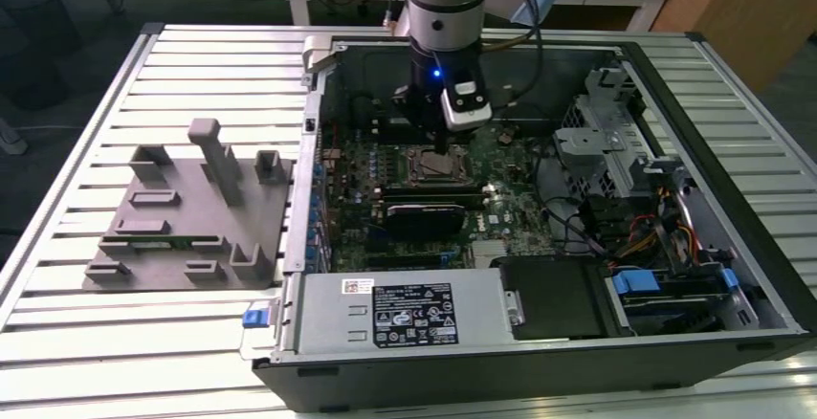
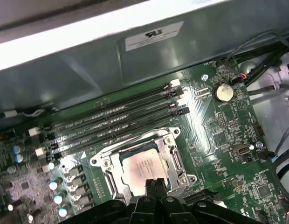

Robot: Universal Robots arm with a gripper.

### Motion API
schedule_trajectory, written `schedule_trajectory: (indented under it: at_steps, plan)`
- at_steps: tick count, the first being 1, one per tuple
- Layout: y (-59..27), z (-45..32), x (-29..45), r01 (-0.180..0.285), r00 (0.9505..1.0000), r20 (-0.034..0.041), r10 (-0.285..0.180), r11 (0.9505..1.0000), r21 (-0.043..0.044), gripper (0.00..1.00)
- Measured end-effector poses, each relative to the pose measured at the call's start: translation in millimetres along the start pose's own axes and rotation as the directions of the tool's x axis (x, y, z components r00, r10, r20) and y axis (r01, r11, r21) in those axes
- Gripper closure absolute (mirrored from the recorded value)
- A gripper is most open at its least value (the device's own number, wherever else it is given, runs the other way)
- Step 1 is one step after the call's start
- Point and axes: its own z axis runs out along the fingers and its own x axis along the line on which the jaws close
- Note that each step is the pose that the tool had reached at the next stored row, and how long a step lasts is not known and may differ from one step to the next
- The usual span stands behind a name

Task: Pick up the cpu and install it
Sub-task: 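Install the first cpu locking lever, then install the second cpu locking lever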

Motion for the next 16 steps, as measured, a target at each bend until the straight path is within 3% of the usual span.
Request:
schedule_trajectory:
  at_steps: [2, 5, 16]
  plan:
    - [0.0, 0.2, 0.0, 0.016, 0.9999, -0.0003, -0.016, 0.9998, 0.0084, 0.89]
    - [-0.1, 0.3, 0.1, 0.039, 0.9992, -0.0029, -0.039, 0.9991, 0.0138, 0.89]
    - [-0.1, 0.4, 0.0, 0.053, 0.9986, -0.004, -0.053, 0.9985, 0.0129, 0.89]
